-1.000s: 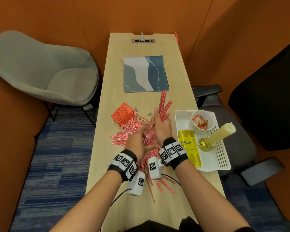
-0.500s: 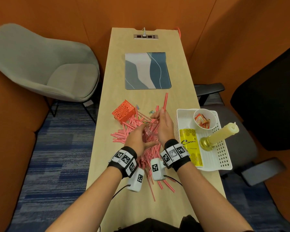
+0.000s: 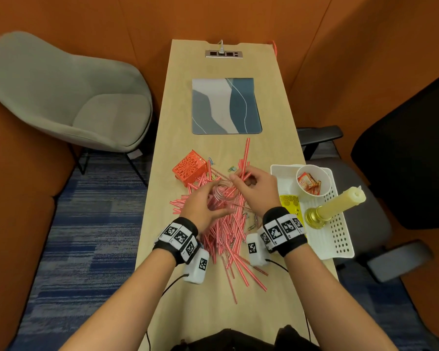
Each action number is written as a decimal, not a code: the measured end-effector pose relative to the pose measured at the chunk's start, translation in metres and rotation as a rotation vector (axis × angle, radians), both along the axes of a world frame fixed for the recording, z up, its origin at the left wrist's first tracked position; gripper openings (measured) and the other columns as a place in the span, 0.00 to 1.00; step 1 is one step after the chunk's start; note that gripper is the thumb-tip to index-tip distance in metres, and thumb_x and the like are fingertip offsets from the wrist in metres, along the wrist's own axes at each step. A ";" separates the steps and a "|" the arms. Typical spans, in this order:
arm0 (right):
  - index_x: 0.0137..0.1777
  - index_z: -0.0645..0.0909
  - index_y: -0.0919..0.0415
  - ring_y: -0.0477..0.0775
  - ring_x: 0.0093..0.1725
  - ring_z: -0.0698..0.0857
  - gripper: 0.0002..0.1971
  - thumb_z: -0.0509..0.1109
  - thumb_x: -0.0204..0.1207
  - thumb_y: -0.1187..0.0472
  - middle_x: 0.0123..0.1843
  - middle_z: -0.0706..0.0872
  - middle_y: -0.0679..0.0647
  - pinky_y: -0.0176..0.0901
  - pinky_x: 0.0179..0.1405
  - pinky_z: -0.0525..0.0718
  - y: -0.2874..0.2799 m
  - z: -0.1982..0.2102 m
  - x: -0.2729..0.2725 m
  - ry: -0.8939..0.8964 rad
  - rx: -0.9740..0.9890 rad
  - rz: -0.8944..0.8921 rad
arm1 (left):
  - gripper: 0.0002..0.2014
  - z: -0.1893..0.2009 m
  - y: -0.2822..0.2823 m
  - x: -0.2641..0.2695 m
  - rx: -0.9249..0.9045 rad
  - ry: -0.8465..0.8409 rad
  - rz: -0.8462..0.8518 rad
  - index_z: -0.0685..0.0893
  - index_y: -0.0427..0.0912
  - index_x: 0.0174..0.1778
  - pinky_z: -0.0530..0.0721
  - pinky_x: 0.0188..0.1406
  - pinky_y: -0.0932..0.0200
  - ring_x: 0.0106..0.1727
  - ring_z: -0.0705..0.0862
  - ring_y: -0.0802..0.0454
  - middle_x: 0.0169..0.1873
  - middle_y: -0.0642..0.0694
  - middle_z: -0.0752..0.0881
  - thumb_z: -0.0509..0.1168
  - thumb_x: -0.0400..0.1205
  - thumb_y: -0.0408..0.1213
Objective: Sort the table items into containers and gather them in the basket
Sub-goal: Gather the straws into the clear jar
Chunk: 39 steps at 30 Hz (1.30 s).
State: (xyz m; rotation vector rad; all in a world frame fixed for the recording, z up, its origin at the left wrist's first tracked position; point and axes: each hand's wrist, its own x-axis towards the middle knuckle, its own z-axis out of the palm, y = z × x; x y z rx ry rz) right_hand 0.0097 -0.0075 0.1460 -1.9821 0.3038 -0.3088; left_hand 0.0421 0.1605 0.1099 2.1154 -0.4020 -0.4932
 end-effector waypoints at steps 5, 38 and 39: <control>0.48 0.89 0.60 0.52 0.34 0.91 0.04 0.78 0.74 0.63 0.34 0.91 0.54 0.44 0.41 0.91 -0.005 0.015 0.004 0.070 0.093 0.122 | 0.45 -0.001 0.005 0.003 0.009 -0.002 -0.026 0.73 0.49 0.79 0.80 0.65 0.62 0.62 0.82 0.58 0.65 0.55 0.84 0.84 0.66 0.50; 0.31 0.73 0.61 0.57 0.44 0.87 0.20 0.78 0.73 0.50 0.38 0.85 0.56 0.44 0.46 0.89 0.015 -0.116 0.023 1.077 -0.491 -0.011 | 0.45 -0.036 0.046 0.003 0.008 0.041 0.052 0.74 0.50 0.79 0.77 0.61 0.68 0.62 0.83 0.59 0.65 0.54 0.85 0.83 0.67 0.55; 0.30 0.72 0.61 0.57 0.43 0.86 0.20 0.76 0.75 0.54 0.36 0.84 0.55 0.45 0.47 0.89 0.015 -0.117 0.024 1.066 -0.502 -0.006 | 0.45 -0.036 0.046 0.003 0.007 0.042 0.051 0.74 0.49 0.79 0.76 0.59 0.70 0.62 0.83 0.59 0.65 0.55 0.85 0.83 0.67 0.54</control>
